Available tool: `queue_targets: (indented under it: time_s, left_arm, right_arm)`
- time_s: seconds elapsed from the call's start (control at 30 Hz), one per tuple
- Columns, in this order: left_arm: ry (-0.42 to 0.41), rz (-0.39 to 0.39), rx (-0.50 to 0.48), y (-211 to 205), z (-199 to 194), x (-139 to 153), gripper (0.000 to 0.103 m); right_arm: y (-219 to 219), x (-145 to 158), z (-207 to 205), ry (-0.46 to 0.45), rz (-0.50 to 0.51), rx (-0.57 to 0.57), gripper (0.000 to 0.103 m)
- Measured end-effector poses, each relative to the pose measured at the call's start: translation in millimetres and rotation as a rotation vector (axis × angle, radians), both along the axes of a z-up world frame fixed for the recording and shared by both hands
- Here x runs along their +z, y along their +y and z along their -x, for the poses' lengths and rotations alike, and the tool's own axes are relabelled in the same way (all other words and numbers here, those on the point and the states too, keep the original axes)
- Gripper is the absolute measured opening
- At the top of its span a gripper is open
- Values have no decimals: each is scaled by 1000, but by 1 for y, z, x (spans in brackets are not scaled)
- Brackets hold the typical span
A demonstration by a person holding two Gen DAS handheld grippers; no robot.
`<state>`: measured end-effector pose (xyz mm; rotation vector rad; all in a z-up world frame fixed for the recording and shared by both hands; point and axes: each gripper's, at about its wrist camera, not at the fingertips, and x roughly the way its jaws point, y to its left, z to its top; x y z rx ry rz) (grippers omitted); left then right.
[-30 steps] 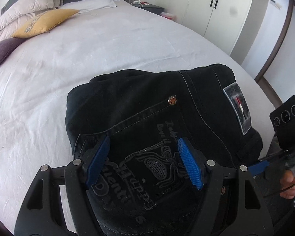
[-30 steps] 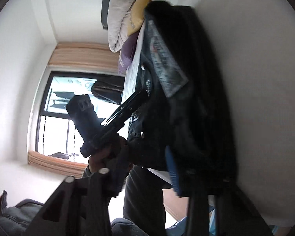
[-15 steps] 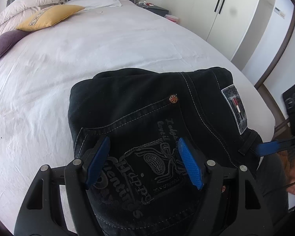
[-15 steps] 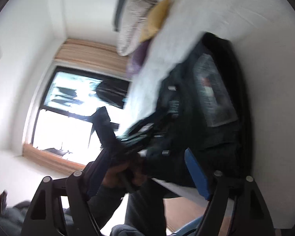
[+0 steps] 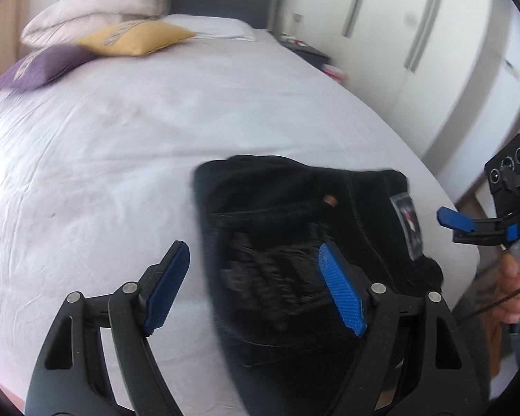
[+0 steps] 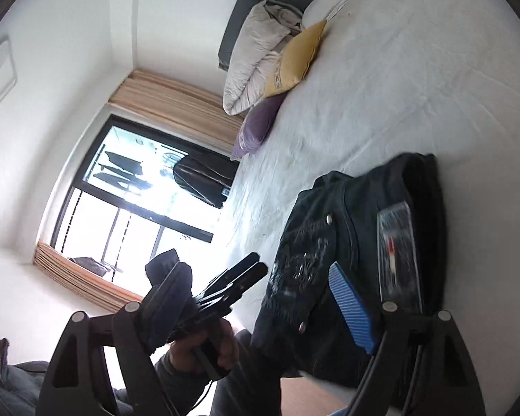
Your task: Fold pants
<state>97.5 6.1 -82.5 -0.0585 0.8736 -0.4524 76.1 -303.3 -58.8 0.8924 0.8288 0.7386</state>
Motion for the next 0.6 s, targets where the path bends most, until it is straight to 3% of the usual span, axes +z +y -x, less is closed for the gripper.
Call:
queue_targets:
  time_s: [0.13,0.2,0.23,0.27,0.37,0.47,0.6]
  left_arm:
    - [79,-14,-5,2,-16,-21,76]
    - [127,-20,-23,-2,-20,-36,77]
    - [135,-7,-30,-2,-17,-40,77]
    - [136,1,-30,-2,-15,-39,77]
    - [120,7,-23,4,-9,-29,77]
    - [113,23,-4,14,-9,-20,77]
    - [186,49,35,27,-23,-29,77]
  right_arm:
    - [4,-45,-28,120,119,1,81]
    - [-11,-64,-22,140,86,-21,64]
    - [-20,-64,-16,139,70,-33,63]
    - [-30,-61,-4,138,56,-55,64]
    - [-54,-45,21,121,91,-122,81]
    - [-76,-32,33,102,98,-165,83]
    - [-84,-53,14,210,112,-151,83]
